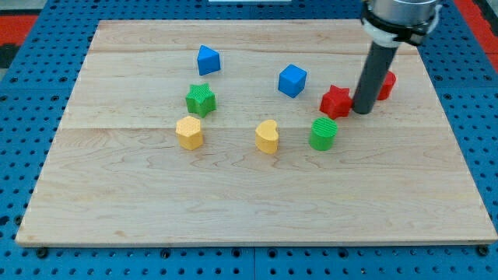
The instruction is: Push red circle slightly up
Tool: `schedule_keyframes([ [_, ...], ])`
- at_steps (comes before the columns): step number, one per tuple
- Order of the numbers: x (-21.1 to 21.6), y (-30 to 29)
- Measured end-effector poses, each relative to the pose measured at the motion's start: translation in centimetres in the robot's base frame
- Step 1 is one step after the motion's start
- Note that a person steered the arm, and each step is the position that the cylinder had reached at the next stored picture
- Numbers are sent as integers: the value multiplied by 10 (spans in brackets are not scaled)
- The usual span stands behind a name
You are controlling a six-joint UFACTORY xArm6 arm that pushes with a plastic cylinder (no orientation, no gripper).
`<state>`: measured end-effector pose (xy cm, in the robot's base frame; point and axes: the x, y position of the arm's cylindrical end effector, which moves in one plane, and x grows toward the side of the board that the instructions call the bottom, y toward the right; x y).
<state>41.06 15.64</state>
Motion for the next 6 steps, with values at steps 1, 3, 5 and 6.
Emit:
schedule_keyframes([
  [1,0,-7],
  [3,0,-14],
  [5,-77,-4],
  [6,-110,-32],
])
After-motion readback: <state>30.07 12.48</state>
